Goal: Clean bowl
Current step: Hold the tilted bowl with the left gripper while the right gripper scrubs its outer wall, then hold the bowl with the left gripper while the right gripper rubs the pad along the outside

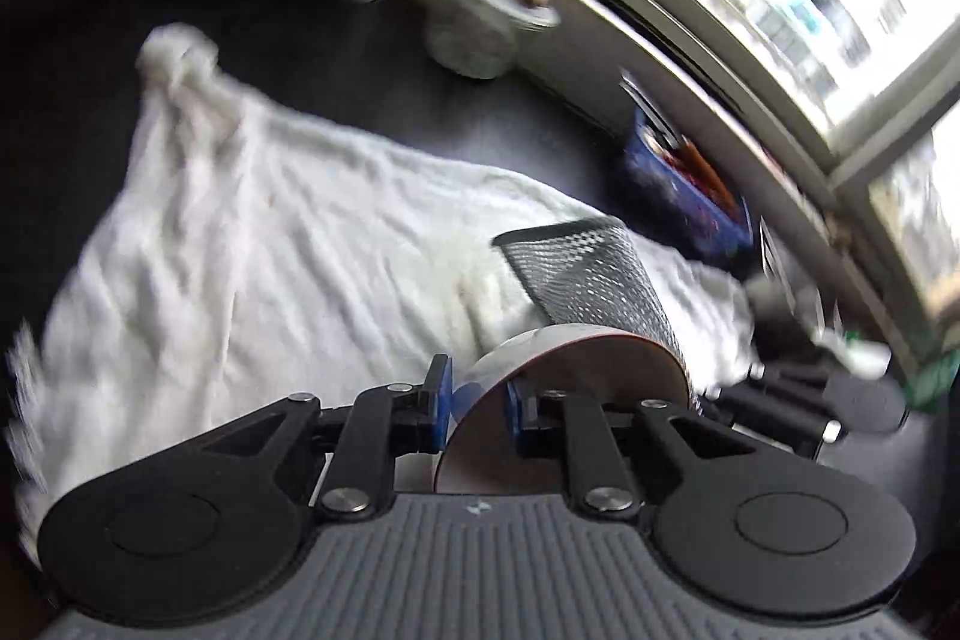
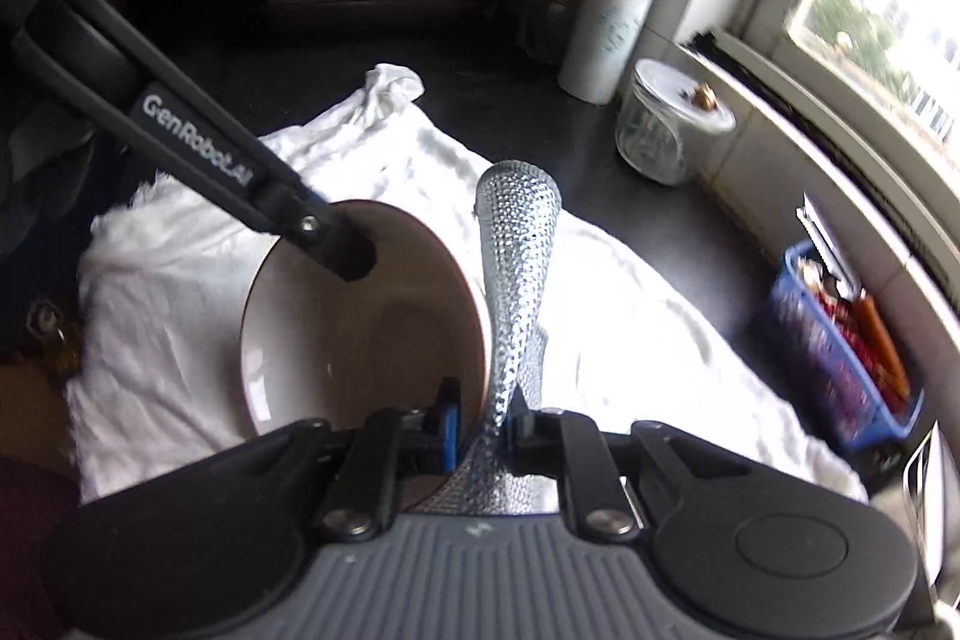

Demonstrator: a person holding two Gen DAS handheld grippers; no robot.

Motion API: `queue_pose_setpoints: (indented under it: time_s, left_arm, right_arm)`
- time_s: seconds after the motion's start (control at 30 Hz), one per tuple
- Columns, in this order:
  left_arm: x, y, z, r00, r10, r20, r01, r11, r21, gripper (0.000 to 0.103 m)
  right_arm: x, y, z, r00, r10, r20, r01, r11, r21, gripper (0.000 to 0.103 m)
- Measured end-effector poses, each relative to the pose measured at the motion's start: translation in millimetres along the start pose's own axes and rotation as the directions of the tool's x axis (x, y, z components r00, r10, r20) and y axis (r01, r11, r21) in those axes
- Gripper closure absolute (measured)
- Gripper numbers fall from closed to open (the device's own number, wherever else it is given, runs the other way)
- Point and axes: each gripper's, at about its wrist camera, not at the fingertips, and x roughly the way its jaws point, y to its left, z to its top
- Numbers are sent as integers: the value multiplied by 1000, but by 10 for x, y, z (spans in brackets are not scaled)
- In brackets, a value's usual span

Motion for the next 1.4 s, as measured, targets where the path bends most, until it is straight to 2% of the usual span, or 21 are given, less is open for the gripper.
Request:
queue_pose_setpoints:
  time_s: [0.07, 0.17, 0.37, 0.4, 0.47, 0.57, 0.6, 0.63, 0.67, 0.7, 0.73, 0.8, 0.83, 0.9, 0.93, 0.97, 1.03, 1.1, 1.13, 1.3, 1.4]
  left_arm:
    - [1, 167, -39, 1000, -31, 3, 31, 990, -139, 81]
    - [35, 407, -121, 997, -75, 0, 71, 939, -338, 80]
    - [172, 766, -369, 989, -146, -37, 90, 769, -633, 80]
    - [194, 786, -407, 987, -153, -43, 88, 753, -652, 80]
    - [216, 763, -424, 987, -152, -60, 80, 766, -637, 80]
    - [179, 564, -310, 990, -112, -85, 60, 884, -463, 81]
    - [135, 387, -239, 995, -63, -82, 35, 952, -303, 80]
    - [100, 191, -208, 998, -6, -70, -3, 992, -128, 80]
    - [65, -5, -178, 998, 47, -47, -45, 998, 51, 80]
    - [29, -201, -147, 995, 96, -15, -90, 970, 227, 81]
    - [1, -369, -125, 992, 129, 16, -126, 920, 371, 80]
    - [-13, -554, -128, 988, 150, 40, -148, 837, 527, 80]
    - [-10, -649, -155, 982, 175, 70, -181, 773, 608, 80]
    - [7, -750, -227, 974, 199, 105, -214, 679, 702, 87]
    - [7, -766, -254, 973, 203, 108, -218, 666, 713, 89]
    - [-8, -732, -240, 977, 194, 94, -204, 701, 683, 89]
    - [-45, -544, -127, 991, 133, 20, -125, 859, 497, 88]
    - [-58, -330, -32, 996, 84, -16, -75, 949, 306, 86]
    - [-64, -232, 0, 998, 62, -26, -54, 973, 223, 86]
    - [-44, 86, -12, 1000, 13, -25, -13, 1000, -8, 85]
    - [9, 294, -95, 998, -34, -44, 25, 980, -198, 83]
  right_arm:
    - [19, -32, 0, 1000, 23, -4, -23, 999, 44, 88]
    - [33, -34, -9, 999, 47, -4, -46, 996, 77, 86]
    - [52, -15, -30, 996, 86, -7, -85, 990, 112, 82]
    - [51, -16, -37, 996, 92, -9, -90, 989, 115, 83]
    - [49, -16, -44, 996, 93, -12, -91, 989, 117, 84]
    - [44, -5, -52, 997, 69, -15, -68, 994, 89, 87]
    - [36, -1, -51, 998, 58, -12, -57, 996, 74, 89]
    - [28, 3, -51, 999, 47, -10, -46, 997, 59, 90]
    - [23, 11, -42, 999, 38, -7, -38, 998, 45, 90]
    - [5, 35, -21, 1000, 10, 1, -10, 1000, 6, 91]
    - [-6, 46, -7, 1000, -8, 6, 8, 1000, -19, 92]
    - [-21, 70, 20, 999, -36, 14, 36, 997, -69, 93]
    - [-28, 82, 33, 999, -49, 18, 51, 994, -93, 93]
    - [-50, 123, 45, 997, -73, 30, 77, 987, -140, 93]
    - [-60, 151, 51, 997, -78, 29, 81, 983, -164, 92]
    - [-63, 172, 48, 996, -81, 27, 84, 980, -179, 92]
    - [-58, 189, 28, 996, -85, 24, 88, 978, -187, 92]
    - [-53, 152, 17, 998, -69, 12, 70, 987, -145, 92]
    - [-55, 117, 16, 999, -49, 8, 50, 993, -108, 91]
    - [-21, 61, 8, 1000, 14, -9, -15, 1000, -24, 87]
    - [-4, 61, -3, 999, 40, -15, -39, 999, 11, 85]
